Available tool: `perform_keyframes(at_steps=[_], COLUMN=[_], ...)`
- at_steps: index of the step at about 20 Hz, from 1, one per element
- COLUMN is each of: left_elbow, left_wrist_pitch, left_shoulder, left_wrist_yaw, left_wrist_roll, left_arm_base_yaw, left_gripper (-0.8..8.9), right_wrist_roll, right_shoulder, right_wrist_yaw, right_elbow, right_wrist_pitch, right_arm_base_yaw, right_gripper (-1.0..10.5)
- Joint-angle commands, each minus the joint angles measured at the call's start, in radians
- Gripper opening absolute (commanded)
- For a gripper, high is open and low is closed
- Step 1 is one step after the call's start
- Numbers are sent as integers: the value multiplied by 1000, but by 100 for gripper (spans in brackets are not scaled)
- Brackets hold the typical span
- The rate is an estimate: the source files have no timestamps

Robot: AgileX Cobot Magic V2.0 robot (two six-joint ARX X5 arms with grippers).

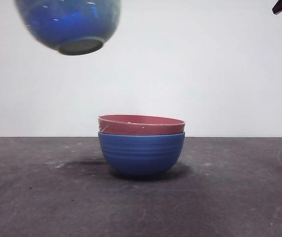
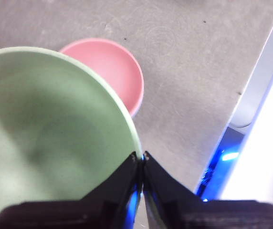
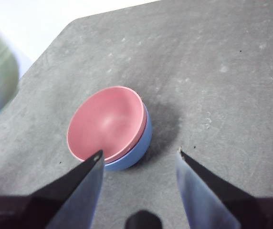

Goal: Pick up the green bowl on the top,put the green bowl on the left,pick up the red bowl in the middle,put the red bowl on the right

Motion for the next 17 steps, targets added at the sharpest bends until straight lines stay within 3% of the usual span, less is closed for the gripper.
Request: perform_keyframes(at_steps=[1,5,11,17], left_elbow=[-198,-480,-752,-835], left_wrist_pitch=[60,154,468,592], left_shoulder=[-95,-204,-185,-153], left_wrist_yaw=[-24,-84,-100,-113], left_wrist_roll=[-113,-227,-233,-228], left_arm_base_yaw=[-10,-32,-43,-43], left_gripper=[-8,-9,-9,-9], right_wrist_roll=[-8,-8,-4,-4], right_shoulder=[0,0,3,27], right_wrist_yaw=[2,27,26,26], right_elbow=[5,5,4,5], right_wrist_pitch=[5,6,5,9], right_arm_base_yaw=[2,2,2,2], right_gripper=[248,248,248,248])
